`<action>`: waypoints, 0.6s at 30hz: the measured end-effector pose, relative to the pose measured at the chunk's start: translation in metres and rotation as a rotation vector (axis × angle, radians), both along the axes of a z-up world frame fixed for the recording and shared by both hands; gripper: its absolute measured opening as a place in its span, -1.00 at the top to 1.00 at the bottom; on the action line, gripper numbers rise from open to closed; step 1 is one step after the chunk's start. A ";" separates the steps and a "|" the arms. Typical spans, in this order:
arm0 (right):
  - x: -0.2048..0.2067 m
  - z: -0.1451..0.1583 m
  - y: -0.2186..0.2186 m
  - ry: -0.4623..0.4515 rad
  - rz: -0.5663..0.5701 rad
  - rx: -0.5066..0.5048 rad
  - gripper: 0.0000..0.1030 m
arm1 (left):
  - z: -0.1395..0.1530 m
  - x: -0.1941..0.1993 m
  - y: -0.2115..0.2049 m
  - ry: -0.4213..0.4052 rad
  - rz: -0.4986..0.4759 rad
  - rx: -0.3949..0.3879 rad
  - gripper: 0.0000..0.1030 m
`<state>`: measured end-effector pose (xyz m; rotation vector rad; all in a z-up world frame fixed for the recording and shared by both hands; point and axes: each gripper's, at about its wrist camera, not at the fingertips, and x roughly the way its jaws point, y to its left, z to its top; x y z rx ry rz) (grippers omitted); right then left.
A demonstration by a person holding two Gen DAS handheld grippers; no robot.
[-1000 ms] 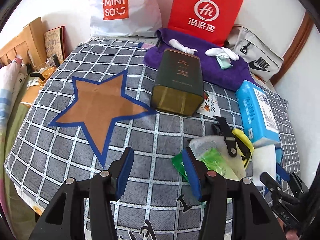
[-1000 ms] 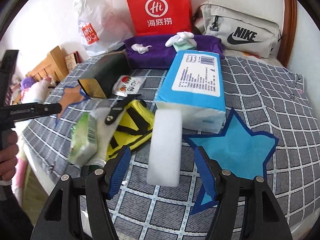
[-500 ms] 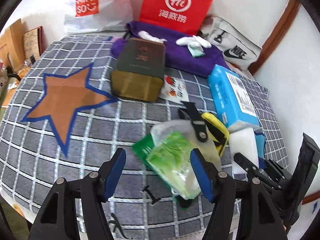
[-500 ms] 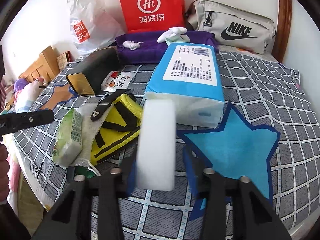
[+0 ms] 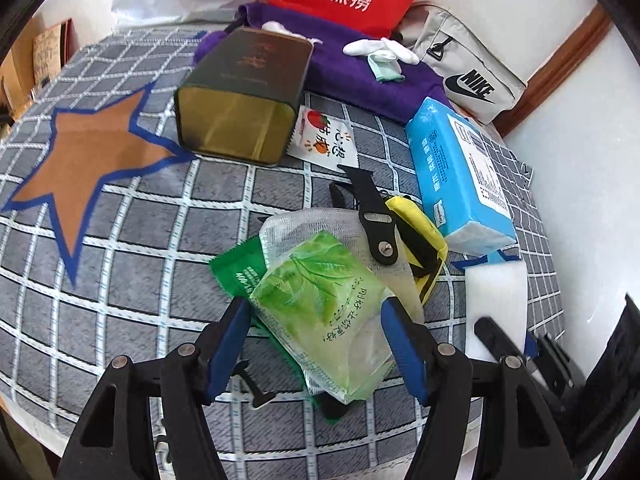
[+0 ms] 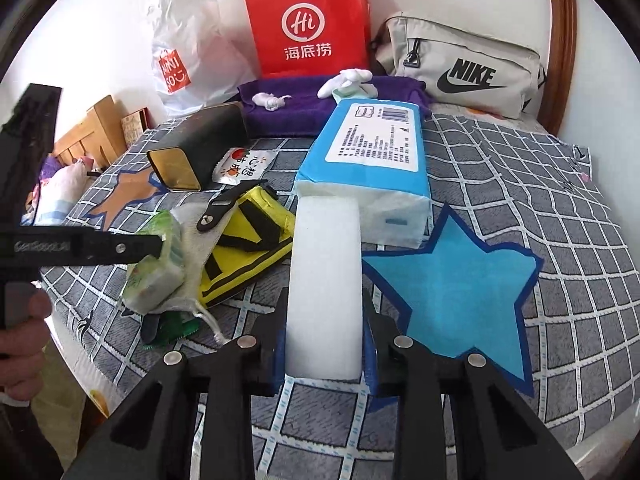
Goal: Organize soft objects
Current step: 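Grasp the white sponge with the right tool while the left tool grasps the green packet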
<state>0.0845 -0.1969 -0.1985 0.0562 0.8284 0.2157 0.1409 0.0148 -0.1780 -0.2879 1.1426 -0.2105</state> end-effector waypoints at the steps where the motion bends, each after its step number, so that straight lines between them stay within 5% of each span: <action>1: -0.002 0.000 0.000 -0.002 0.000 0.001 0.42 | 0.000 0.000 -0.001 0.013 -0.005 0.002 -0.28; 18: -0.010 0.002 -0.009 -0.015 -0.001 0.008 0.42 | 0.004 0.004 -0.005 0.026 0.017 -0.008 -0.38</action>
